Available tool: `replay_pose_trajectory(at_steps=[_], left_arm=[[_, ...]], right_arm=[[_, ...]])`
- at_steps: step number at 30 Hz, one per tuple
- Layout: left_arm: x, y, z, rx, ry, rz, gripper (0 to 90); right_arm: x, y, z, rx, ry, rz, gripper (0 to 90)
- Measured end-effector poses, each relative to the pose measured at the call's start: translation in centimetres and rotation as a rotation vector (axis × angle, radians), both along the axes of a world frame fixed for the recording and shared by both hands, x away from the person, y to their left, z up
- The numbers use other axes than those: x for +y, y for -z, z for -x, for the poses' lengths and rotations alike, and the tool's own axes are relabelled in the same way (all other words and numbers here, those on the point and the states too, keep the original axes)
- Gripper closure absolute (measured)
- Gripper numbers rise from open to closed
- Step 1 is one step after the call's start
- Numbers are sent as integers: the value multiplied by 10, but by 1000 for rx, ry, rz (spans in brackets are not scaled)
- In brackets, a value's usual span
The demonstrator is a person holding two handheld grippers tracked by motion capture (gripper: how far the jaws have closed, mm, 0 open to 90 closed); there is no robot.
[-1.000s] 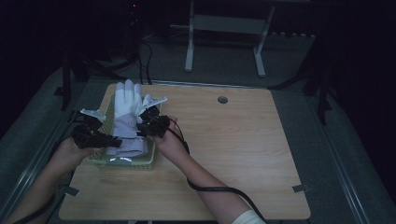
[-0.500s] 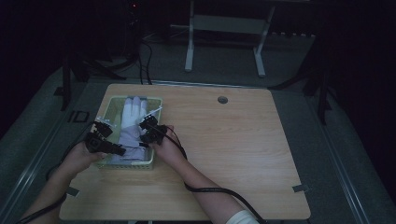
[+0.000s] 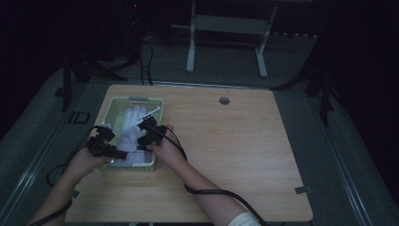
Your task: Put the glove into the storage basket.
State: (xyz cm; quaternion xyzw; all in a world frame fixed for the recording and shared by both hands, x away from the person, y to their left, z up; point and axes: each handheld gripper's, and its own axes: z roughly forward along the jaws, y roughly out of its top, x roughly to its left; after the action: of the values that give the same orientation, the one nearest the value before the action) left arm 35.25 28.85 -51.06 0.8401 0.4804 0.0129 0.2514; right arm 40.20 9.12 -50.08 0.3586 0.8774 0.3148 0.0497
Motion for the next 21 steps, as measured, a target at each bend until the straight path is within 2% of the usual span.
replay_pose_trajectory(at_steps=[1,3,5,6,7,9,10,13,16,19,21], left_arm=[[1,-2,1,-20,-19,14,496],[5,-7,6,-59,-30,71,428],[4,-12,10,-105,-42,87,340],[3,-13,12,-118,-44,98,270],[2,-15,14,-136,-47,113,270],[0,-17,18,-174,-55,130,212],[-1,-18,20,-178,-48,147,177],[-6,-19,24,-201,-43,196,166],[-11,-21,28,-231,-41,226,148],[-16,-23,31,-263,-37,230,138],[-18,-23,31,-271,-39,224,76]], right_arm=[[-2,-2,0,-9,-2,-15,462],[-4,-5,0,-30,-9,-35,406],[-7,-10,0,-47,-23,-39,362],[-9,-14,0,-51,-29,-45,312],[-9,-14,0,-51,-29,-45,312],[-12,-17,0,-44,-57,-60,243],[-14,-19,0,-43,-70,-67,226],[-19,-22,1,-44,-82,-83,205],[-23,-23,1,-64,-95,-69,188],[-28,-23,0,-79,-119,-78,156],[-29,-23,0,-81,-118,-75,156]])
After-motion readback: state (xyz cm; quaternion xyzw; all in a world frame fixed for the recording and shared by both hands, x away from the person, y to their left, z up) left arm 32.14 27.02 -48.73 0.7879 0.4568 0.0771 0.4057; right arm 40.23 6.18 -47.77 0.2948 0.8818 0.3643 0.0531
